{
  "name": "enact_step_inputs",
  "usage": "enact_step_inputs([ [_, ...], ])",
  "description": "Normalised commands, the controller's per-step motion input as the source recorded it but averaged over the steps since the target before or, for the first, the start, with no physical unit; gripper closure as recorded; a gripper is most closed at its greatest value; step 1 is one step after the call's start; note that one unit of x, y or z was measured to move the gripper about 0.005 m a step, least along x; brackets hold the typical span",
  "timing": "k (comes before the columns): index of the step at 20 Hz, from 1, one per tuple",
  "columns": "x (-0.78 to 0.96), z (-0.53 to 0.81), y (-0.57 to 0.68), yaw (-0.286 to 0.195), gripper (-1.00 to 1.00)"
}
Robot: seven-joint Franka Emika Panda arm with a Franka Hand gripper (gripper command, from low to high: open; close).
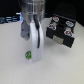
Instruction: Open the kcup holder, insert the kcup into the holder, and close the kcup holder
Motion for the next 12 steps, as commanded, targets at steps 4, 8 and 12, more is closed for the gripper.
enact_step_inputs([
  [4,-0.17,-0.38,-0.38,-0.301,-1.00],
  [8,-0.09,-0.34,-0.34,-0.293,-1.00],
  [12,0.01,-0.27,-0.17,-0.251,-1.00],
])
